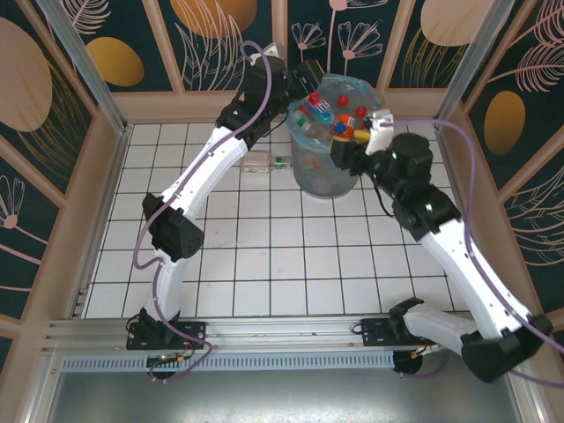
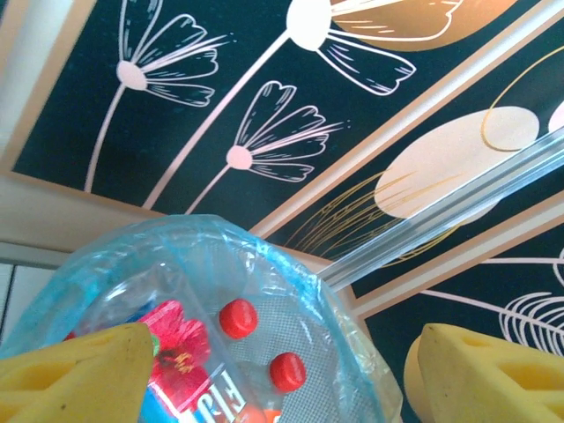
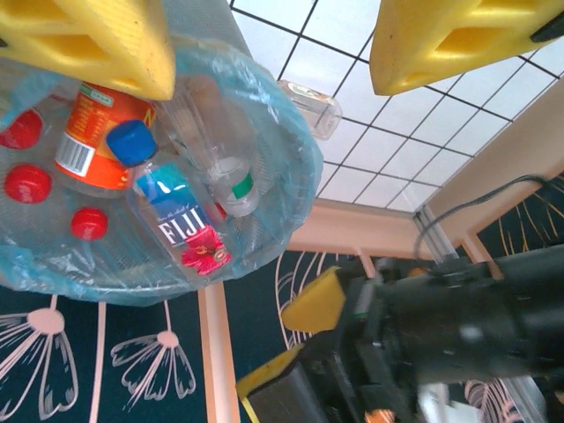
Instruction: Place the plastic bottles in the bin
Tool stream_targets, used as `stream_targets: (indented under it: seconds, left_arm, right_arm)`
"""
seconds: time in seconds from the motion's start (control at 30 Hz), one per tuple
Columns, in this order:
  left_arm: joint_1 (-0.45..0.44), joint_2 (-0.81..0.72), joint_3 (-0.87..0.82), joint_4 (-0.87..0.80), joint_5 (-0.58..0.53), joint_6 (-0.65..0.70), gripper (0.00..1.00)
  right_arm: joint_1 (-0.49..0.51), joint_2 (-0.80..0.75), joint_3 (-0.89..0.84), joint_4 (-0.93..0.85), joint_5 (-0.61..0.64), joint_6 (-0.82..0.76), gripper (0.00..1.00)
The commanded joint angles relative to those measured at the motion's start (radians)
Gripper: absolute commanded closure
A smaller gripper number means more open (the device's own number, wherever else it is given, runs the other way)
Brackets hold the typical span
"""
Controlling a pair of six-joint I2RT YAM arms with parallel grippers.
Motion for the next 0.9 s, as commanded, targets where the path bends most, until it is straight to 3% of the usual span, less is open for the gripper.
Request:
stream_targets:
  seconds: [0.0,0.27,0.5,0.67,0.87]
  left_arm:
    - [0.0,-0.123,-0.044,-0.083,-0.035,0.07,0.21]
    - [0.001,-0.451,-0.452,-0.127,-0.128,0.178,0.21]
    - [0.001,-0.717,-0.781,-0.098,-0.213,0.192,0.2]
    - [0.002,-0.833,-0.9,-0.095,-0.264,0.192,0.19]
    - [0.0,-0.907,-0.961,-0.101,-0.293,0.2,0.17]
  right_arm:
    - [-0.005,0.126,0.12,-0.082,-0.017,-0.023,0.45]
    - [-0.049,0.412,0.339,-0.081,-0.007,-0.047,0.56]
    - [-0.077,0.673,0.582,-0.175,-0.027,-0.065,0.62]
    - [-0.077,0.814,0.729,-0.331,-0.024,-0.076,0.67]
    - [-0.077,0.835,0.767,-0.404,0.015,-0.086,0.68]
